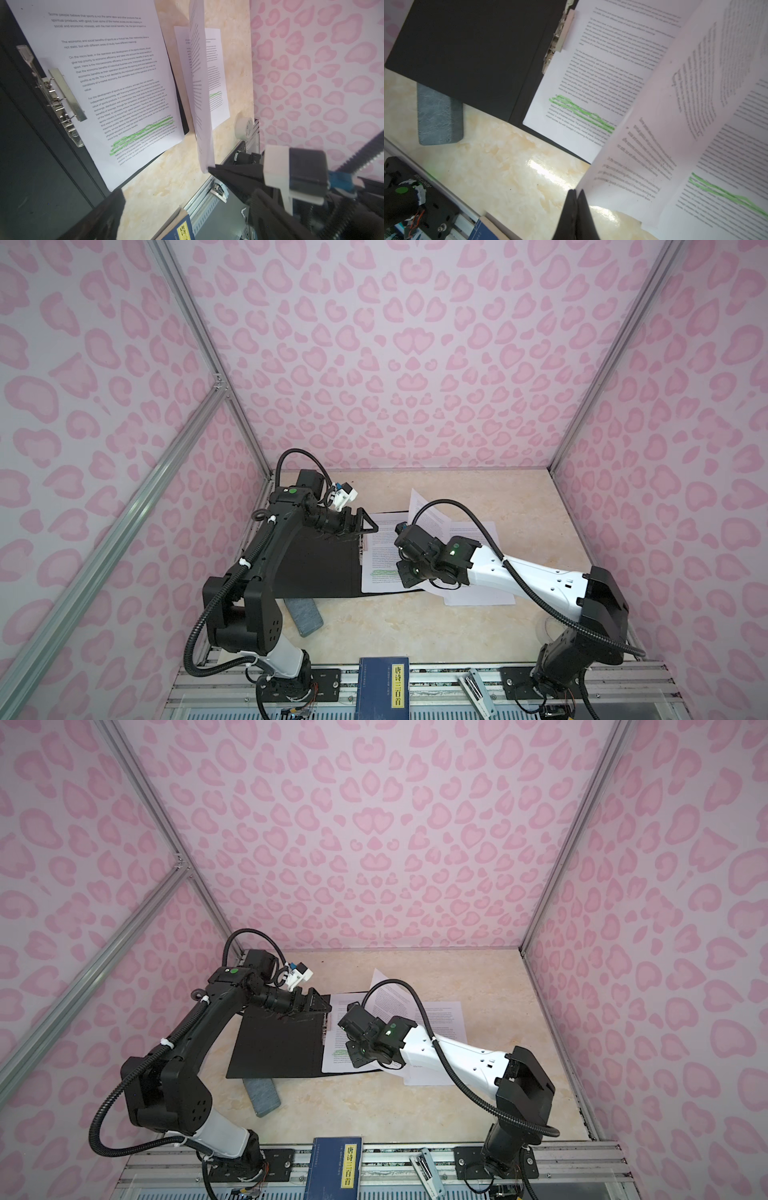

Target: Put the files into the folder

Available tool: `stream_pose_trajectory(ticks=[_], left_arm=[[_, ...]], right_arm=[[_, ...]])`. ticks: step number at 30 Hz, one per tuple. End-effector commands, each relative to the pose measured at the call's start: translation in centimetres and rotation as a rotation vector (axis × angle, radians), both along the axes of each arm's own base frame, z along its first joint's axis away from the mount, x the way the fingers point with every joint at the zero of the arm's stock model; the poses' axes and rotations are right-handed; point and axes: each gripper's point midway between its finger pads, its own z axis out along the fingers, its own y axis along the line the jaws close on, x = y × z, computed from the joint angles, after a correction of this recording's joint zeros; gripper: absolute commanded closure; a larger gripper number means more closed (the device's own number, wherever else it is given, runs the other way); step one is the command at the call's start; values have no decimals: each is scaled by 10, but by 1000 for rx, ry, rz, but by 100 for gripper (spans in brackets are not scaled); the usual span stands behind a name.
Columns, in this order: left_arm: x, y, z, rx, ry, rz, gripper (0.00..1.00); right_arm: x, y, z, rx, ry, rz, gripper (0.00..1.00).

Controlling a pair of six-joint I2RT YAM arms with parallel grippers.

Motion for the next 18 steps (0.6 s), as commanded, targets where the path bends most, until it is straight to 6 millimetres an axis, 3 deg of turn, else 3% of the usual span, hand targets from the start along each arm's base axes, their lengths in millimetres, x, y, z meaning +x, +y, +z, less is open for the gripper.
stream_pose_trajectory(ticks=[1,12,15,18], left_arm=[[6,4,-6,40,-13,5,2],[7,-3,-44,-4,125,-11,2],[9,-3,-53,5,154,-8,2],[8,-4,-62,2,186,-13,3]], right_arm=[[-3,22,0,37,8,38,100],[-13,53,-7,137,49,95,98],[-15,55,-12,141,61,100,85],[-16,58,-17,150,78,106,79]])
